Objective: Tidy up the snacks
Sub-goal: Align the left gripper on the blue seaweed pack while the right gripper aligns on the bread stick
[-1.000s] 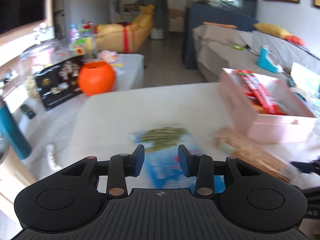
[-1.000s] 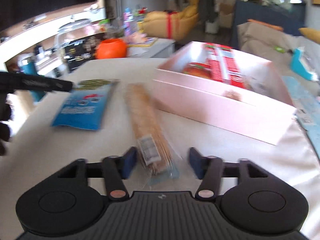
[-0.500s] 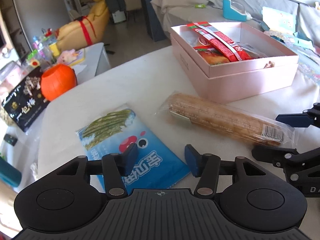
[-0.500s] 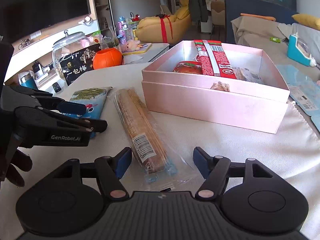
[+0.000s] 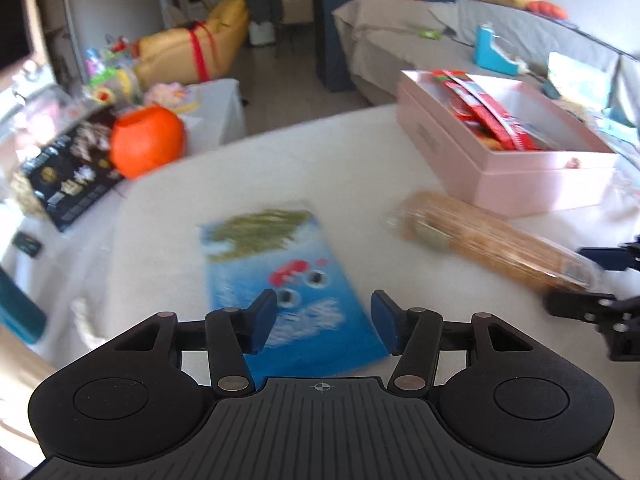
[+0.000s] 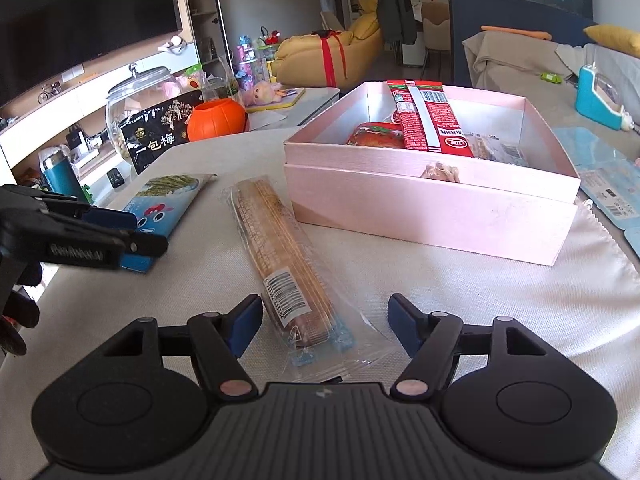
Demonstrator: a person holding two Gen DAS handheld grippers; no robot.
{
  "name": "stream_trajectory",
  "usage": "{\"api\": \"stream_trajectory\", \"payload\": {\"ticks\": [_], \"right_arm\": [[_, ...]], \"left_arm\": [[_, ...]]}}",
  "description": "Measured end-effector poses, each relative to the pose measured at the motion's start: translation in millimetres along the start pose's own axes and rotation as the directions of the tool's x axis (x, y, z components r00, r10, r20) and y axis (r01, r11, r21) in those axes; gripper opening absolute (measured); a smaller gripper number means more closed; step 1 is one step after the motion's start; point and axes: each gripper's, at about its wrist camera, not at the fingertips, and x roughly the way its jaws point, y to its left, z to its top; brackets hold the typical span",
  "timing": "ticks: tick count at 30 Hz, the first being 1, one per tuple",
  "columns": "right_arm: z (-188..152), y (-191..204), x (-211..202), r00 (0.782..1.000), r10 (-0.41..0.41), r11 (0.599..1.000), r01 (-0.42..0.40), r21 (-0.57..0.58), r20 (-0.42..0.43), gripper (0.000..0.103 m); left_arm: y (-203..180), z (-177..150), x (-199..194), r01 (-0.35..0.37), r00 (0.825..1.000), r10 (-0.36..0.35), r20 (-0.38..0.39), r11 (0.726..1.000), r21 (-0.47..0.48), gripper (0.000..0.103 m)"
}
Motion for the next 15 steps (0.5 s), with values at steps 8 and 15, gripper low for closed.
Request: {"api": "stream_trajectory", "payload": {"ticks": [8,15], "right_arm": [[0.2,0.6,0.6,1.0,0.006,1.0,-0.006,-0.001,-0.001,0.073],[-0.1,0.5,0.4,1.0,0.006,1.0,-0.006,-0.002,-0.001,0.074]], "left_arm": [[24.3,4.5,9.8,-0.029,0.998,0.025,-0.054,0.996,-0.081,0.059],[31.2,13.5,24.2,0.075,0.995,-0.083,-0.052,0.987,-0.145,0.075]]}}
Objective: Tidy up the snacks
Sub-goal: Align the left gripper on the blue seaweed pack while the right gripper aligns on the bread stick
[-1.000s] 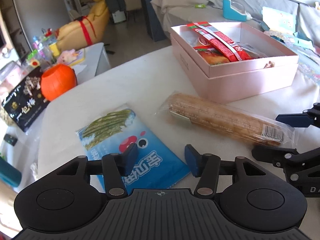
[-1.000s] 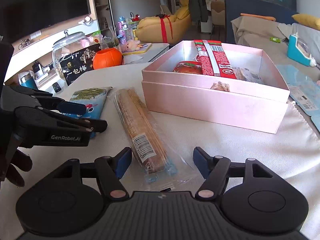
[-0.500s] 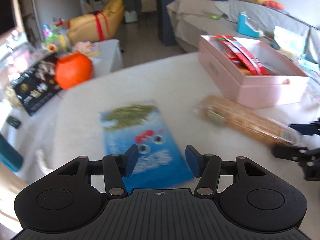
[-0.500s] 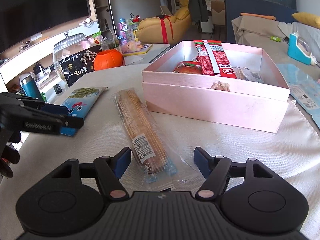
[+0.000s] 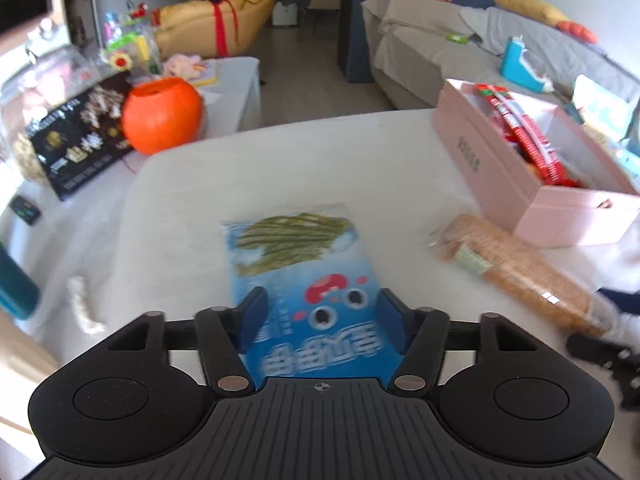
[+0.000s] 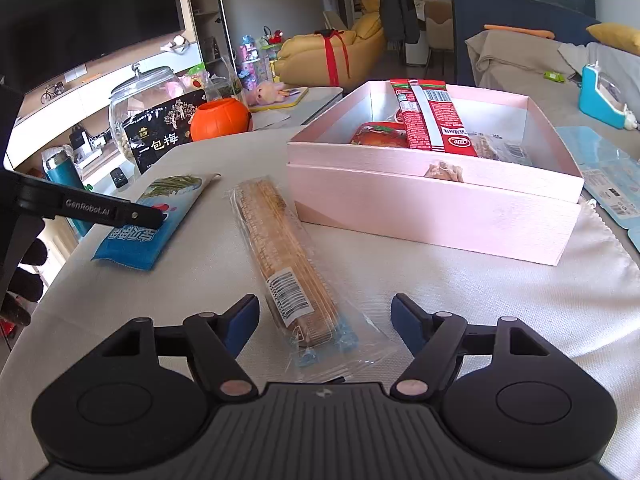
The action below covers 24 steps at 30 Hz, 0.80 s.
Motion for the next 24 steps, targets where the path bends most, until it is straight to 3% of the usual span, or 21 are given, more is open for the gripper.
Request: {"api": "stream_trajectory", "payload": {"ticks": [4,11,14,16,20,24], "right_arm": [[-0.1,0.1,0.0,1.0,0.0,1.0,0.0,0.0,0.0,0.074],[-0.3,0.2,0.0,1.0,0.002,1.0,-0.002,0.001,0.001,0.074],[-0.3,0.4,0.1,1.0,0.004,1.0,-0.004,0.002,0.001,0.074],[-0.3,0.5,0.2,1.0,0.005,1.0,-0.005,0.0,0.0,0.075],[-0.3,0.6,0.2,1.0,0.006,1.0,-0.006,-0.002,0.0,0.076],[-0.8,1.7,0.3,1.0,0.007,1.0,-0.007,-0.006,-0.002,0.077]], "left_arm": [[-12.8,1.6,8.6,0.017,1.0,-0.016,-0.02,0.999,0.037,0.096],[-11.6,3.6,13.6,-0.116,0.993,0.117,-0.005,0.99,0.081,0.092],[-2.3,0.0,11.8,-0.064,0.997,0.065,-0.03,0.997,0.046,0.093],[3.3,-4.4,12.2,0.029,0.998,-0.03,-0.062,0.999,-0.012,0.095],[4.2,-8.3,5.7,0.097,0.994,-0.098,-0.041,0.995,-0.036,0.095],[1.0,-8.2,7.6,0.091,0.995,-0.092,-0.03,0.995,-0.031,0.093]]}}
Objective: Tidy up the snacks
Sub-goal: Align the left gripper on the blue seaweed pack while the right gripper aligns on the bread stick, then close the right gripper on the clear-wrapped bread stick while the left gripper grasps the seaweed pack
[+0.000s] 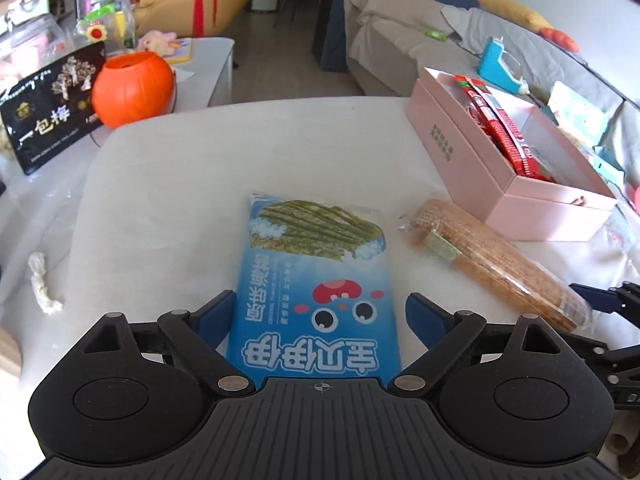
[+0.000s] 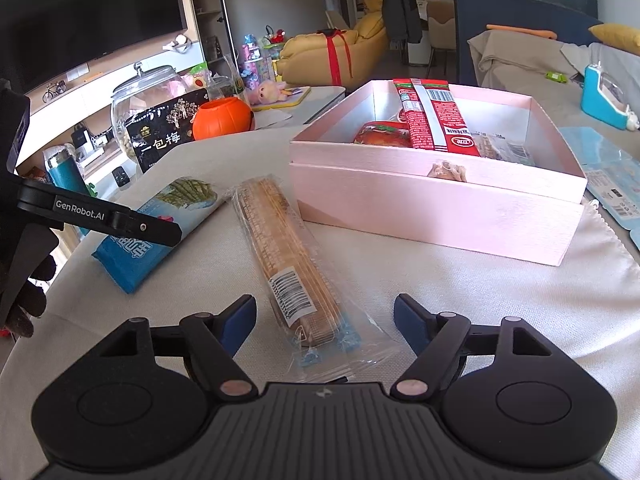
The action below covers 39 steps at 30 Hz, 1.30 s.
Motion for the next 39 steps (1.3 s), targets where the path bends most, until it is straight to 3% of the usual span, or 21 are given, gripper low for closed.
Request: {"api": "stream_trajectory", "payload": {"ticks": [7,11,13,18,21,26,29,32,36,39], "right_arm": [[0.2,-1.5,0.9,1.0,0.004,1.0,-0.004,0.003,0.0,0.077],[-0.4,-1.5,0.3,1.0,0.006,1.0,-0.006,0.004,0.002,0.077],[-0.4,-1.4,0.5,1.0,0.009,1.0,-0.009,0.006,0.002,0.078],[1.8,-2.5,3.3,0.999,0.038,0.999,-0.038,-0.004,-0.013,0.089],[4.5,-0.6,8.2,0.996,0.075,0.997,-0.077,-0.033,-0.044,0.1],[7.1,21.6,15.2,0.993,0.015,0.972,-0.041,-0.229,-0.116,0.101],[19.0,19.3,12.9,0.986,0.036,0.975,-0.071,-0.211,-0.163,0.09],[34.9,19.6,7.1,0.995,0.013,0.981,-0.032,-0.19,-0.103,0.089],[51.4,31.8,25.4,0.994,0.011,0.979,-0.033,-0.201,-0.111,0.084],[53.2,42.5,45.9,0.984,-0.004,0.979,-0.032,-0.199,-0.178,0.042]], "left_arm": [[-2.2,5.7,3.9,-0.05,0.999,0.05,0.014,0.999,-0.02,0.087],[-13.0,-7.3,-6.9,-0.057,0.998,0.057,0.026,0.998,-0.012,0.086],[-19.8,-19.9,-17.6,-0.05,0.997,0.051,0.05,0.999,-0.014,0.065],[-28.5,-47.3,-39.3,0.0,0.997,0.005,0.071,0.998,-0.066,0.054],[-32.9,-55.2,-42.9,0.019,0.996,-0.015,0.084,0.999,-0.037,0.054],[-34.4,-55.0,-42.4,0.015,0.996,-0.018,0.091,1.0,0.027,0.06],[-31.7,-55.0,-44.3,-0.038,0.993,0.029,0.116,0.997,0.074,0.065],[-19.2,-53.0,-47.2,-0.062,0.991,0.056,0.122,0.997,0.046,0.065],[-10.1,-52.0,-58.3,0.005,0.993,-0.002,0.118,1.0,-0.028,0.059],[-20.6,-52.3,-61.7,0.045,0.993,-0.041,0.114,0.998,-0.039,0.059]]}}
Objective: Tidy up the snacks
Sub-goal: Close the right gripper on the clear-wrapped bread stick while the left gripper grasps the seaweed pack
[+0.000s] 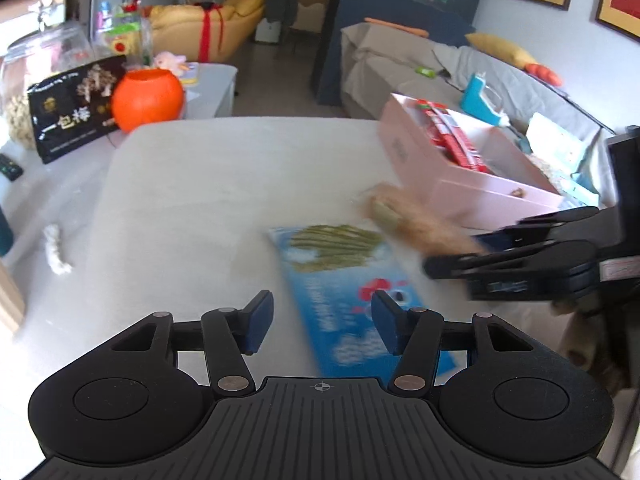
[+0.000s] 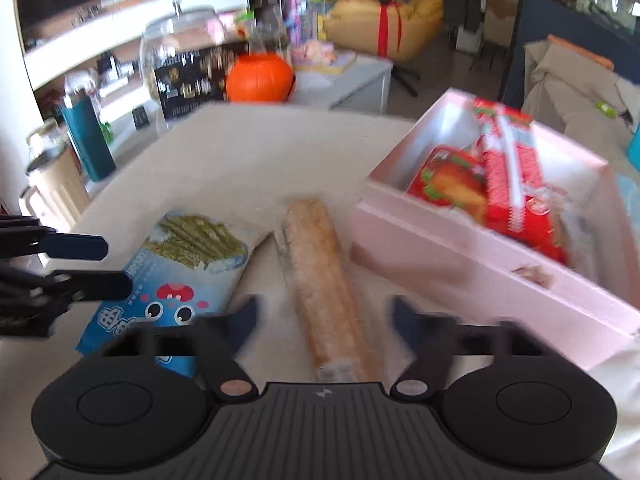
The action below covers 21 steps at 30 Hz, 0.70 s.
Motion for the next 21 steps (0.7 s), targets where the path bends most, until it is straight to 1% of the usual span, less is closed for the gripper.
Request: {"api": "stream_trajectory", "payload": {"ticks": [1,3,5,6,7,8,10,13,14,16,19,21], "right_arm": [[-0.4,3.9,1.7,1.0,-0.021,1.0,0.02,-0.005,-0.013,0.04],[-7.8,8.6,-5.5,1.0,-0.029,0.999,0.029,-0.028,-0.011,0.035],[-18.4,7.3,-16.6,0.999,-0.046,0.999,0.045,-0.023,-0.019,0.035],[-25.5,4.6,-22.8,0.998,-0.053,0.999,0.053,-0.015,-0.021,0.035],[-34.1,0.8,-29.8,0.998,-0.062,0.998,0.061,-0.004,-0.018,0.035],[-42.9,-3.4,-36.8,0.997,-0.071,0.997,0.071,0.006,-0.011,0.035],[-60.5,-12.0,-49.8,0.996,-0.085,0.996,0.085,0.018,0.008,0.038],[-79.6,-24.8,-62.4,0.996,-0.08,0.995,0.078,0.057,0.027,0.042],[-83.0,-28.5,-64.5,0.997,-0.073,0.995,0.07,0.07,0.032,0.043],[-87.7,-32.0,-67.2,0.997,-0.062,0.995,0.058,0.08,0.044,0.043],[-88.9,-31.0,-66.2,0.996,-0.065,0.995,0.061,0.073,0.059,0.047],[-88.8,-28.2,-64.2,0.995,-0.072,0.996,0.067,0.065,0.067,0.049]], "left_arm": [[-8.0,-0.1,2.5,-0.002,1.0,0.002,-0.008,1.0,0.019,0.059],[-25.9,-0.6,13.1,-0.013,0.999,0.016,-0.033,0.998,0.065,0.06],[-42.1,-1.4,25.3,-0.032,0.998,0.039,-0.058,0.993,0.112,0.06],[-49.4,-1.2,30.0,-0.037,0.997,0.045,-0.062,0.991,0.127,0.063],[-55.1,0.3,33.1,-0.045,0.997,0.053,-0.061,0.99,0.136,0.069],[-60.1,2.1,36.6,-0.047,0.996,0.057,-0.067,0.989,0.144,0.071],[-67.6,5.6,43.2,-0.046,0.995,0.059,-0.078,0.987,0.153,0.078],[-75.6,8.8,52.8,-0.042,0.994,0.056,-0.092,0.988,0.149,0.083],[-76.1,10.2,56.8,-0.037,0.994,0.051,-0.099,0.99,0.139,0.084],[-79.4,13.6,64.6,-0.041,0.993,0.056,-0.104,0.99,0.137,0.089],[-89.1,16.3,75.0,-0.082,0.989,0.102,-0.105,0.981,0.174,0.093],[-91.7,18.5,80.3,-0.092,0.989,0.112,-0.098,0.978,0.187,0.096]]}}
